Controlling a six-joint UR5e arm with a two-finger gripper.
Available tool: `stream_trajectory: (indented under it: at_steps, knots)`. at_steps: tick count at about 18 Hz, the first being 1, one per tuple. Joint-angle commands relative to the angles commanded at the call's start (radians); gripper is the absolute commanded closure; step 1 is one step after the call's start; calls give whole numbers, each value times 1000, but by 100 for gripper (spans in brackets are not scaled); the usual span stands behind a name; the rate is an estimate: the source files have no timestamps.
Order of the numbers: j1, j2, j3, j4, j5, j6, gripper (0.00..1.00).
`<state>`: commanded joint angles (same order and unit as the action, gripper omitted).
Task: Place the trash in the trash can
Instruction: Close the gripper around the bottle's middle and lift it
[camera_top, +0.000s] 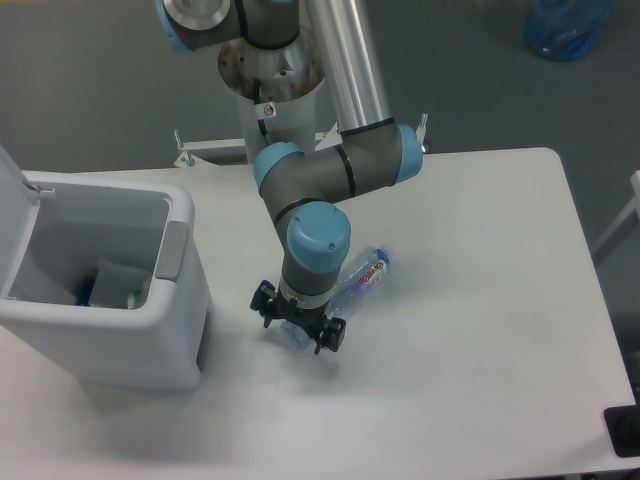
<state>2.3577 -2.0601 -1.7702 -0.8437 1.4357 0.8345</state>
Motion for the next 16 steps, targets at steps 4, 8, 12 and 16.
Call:
stream_trajectory:
  at_steps: [4,8,12,16]
  knots:
    - [-5,2,-5,-2,6,9,22]
    - [-5,2,-3,-5,5,11,43]
    - [-5,6,0,-32,6,9,64]
    - [-5,11,14,-37,5,11,72]
